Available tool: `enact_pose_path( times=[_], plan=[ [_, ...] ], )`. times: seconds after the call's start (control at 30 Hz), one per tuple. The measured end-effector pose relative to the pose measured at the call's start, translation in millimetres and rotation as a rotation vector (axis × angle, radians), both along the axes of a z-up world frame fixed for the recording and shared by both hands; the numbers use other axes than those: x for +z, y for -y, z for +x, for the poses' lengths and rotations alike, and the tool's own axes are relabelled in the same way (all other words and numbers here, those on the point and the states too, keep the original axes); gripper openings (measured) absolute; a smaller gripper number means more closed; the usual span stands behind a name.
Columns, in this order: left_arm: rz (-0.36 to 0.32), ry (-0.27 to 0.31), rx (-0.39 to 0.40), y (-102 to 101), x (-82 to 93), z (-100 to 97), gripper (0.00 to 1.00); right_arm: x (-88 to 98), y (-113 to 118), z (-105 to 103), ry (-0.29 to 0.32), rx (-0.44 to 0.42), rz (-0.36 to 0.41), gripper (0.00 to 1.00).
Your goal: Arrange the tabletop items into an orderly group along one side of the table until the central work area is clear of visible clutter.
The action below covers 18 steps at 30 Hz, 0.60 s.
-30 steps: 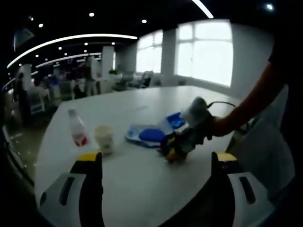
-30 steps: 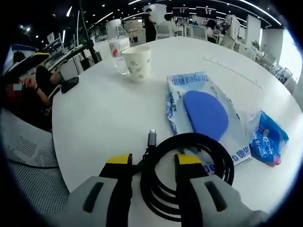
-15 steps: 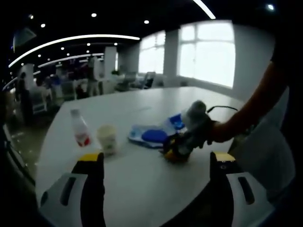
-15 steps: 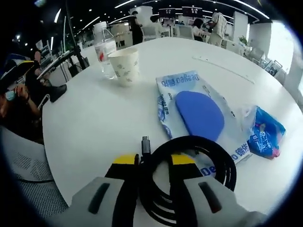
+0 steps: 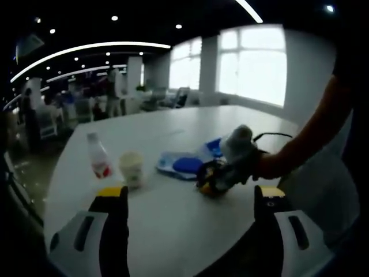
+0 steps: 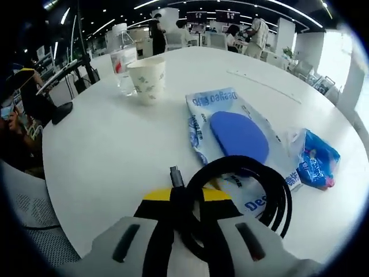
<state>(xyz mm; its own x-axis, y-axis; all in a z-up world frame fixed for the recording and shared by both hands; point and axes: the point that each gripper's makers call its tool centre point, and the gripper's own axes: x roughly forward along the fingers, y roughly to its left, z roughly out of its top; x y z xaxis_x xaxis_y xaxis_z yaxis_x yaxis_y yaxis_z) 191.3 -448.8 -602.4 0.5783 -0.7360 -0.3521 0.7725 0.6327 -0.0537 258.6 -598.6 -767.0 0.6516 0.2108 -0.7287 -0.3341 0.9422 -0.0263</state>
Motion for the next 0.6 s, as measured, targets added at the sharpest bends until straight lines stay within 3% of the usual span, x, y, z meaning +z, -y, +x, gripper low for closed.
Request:
enact_pose_path(
  times=[0.4,0.6],
  plan=[
    [0.007,0.004,-0.001,0.0,0.0,-0.1,0.86,0.8,4.1,-3.1,-0.022,-0.059,0.037,0.11],
    [0.006,0.008,-0.001,0.7,1.0,0.2,0.86,3.9,5.7,-10.0,-0.018,-0.039,0.039,0.10]
  ],
)
